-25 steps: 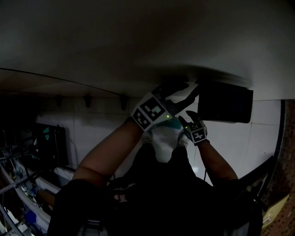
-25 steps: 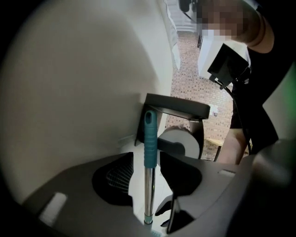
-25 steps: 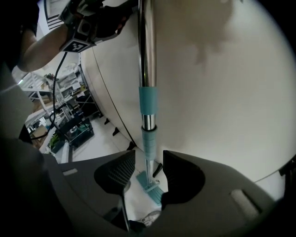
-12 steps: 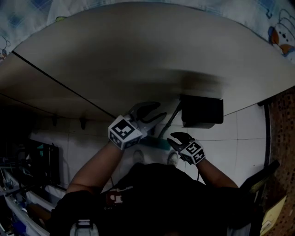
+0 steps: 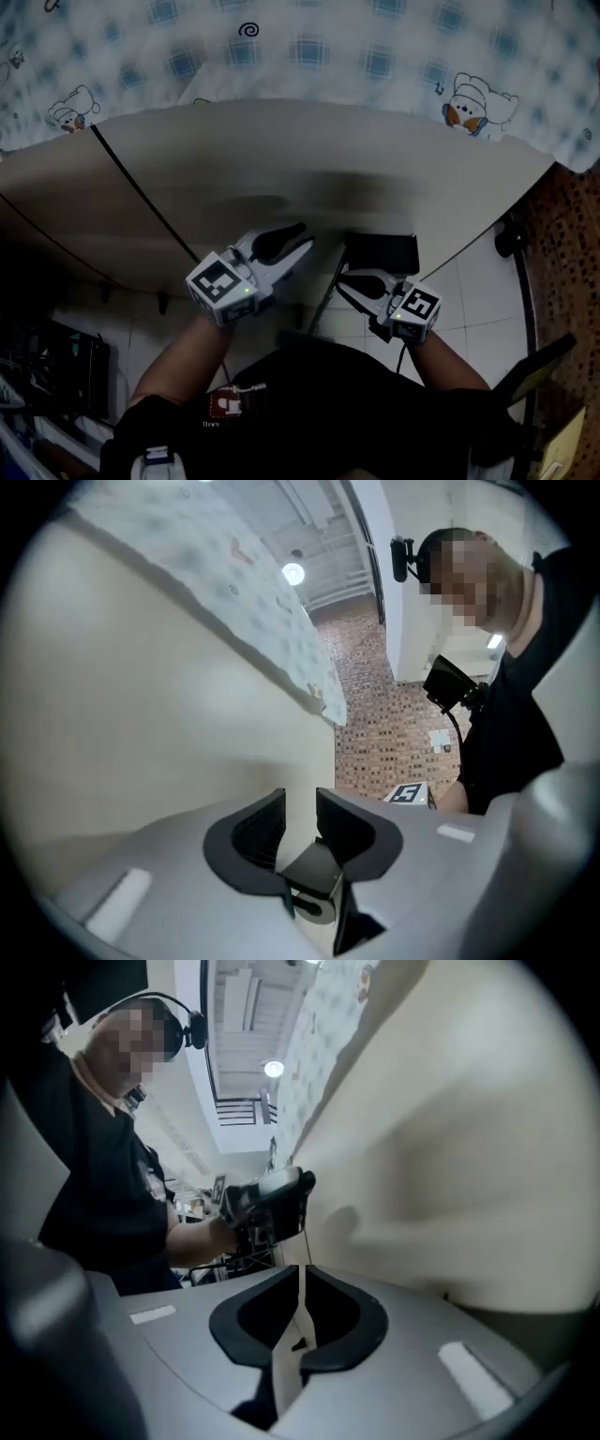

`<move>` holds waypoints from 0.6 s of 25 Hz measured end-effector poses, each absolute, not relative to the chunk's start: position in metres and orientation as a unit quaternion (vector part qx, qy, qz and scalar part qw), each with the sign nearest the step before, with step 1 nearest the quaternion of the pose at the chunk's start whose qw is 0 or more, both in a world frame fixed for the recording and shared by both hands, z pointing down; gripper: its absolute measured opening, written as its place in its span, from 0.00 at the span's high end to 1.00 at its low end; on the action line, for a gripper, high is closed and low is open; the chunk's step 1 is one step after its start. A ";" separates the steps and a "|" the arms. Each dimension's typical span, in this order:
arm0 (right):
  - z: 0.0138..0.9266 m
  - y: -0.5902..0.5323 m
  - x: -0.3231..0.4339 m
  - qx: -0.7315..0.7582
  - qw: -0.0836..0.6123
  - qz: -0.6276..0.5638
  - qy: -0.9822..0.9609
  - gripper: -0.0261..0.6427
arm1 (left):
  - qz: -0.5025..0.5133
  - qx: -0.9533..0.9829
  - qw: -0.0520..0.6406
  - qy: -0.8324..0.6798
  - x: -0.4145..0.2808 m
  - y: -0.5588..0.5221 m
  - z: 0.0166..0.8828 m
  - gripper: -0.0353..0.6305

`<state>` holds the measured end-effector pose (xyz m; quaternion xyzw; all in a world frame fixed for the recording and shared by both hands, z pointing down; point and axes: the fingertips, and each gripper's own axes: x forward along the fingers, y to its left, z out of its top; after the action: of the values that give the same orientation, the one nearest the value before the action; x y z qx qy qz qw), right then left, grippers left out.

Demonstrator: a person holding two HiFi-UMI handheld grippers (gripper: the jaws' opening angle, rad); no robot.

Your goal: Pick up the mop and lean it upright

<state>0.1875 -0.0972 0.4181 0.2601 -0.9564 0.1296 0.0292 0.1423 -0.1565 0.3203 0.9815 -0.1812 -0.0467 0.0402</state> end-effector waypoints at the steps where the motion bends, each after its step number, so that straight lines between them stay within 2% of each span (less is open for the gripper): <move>1: 0.400 -0.103 0.193 0.271 0.027 0.119 -0.955 0.91 | -0.053 0.981 0.034 -0.184 0.140 -0.156 0.306 0.79; 7: 0.296 -0.137 0.239 0.337 0.026 0.037 -0.940 0.92 | -0.086 0.979 -0.023 -0.185 0.131 -0.156 0.228 0.81; 15: 0.199 -0.145 0.262 0.389 0.001 0.021 -0.921 0.94 | -0.104 0.976 -0.036 -0.189 0.127 -0.146 0.156 0.84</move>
<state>0.2624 -0.1448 0.1986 0.3891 -0.9210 0.0211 0.0011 0.1265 -0.1460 0.1558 0.9757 -0.1894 -0.1042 -0.0357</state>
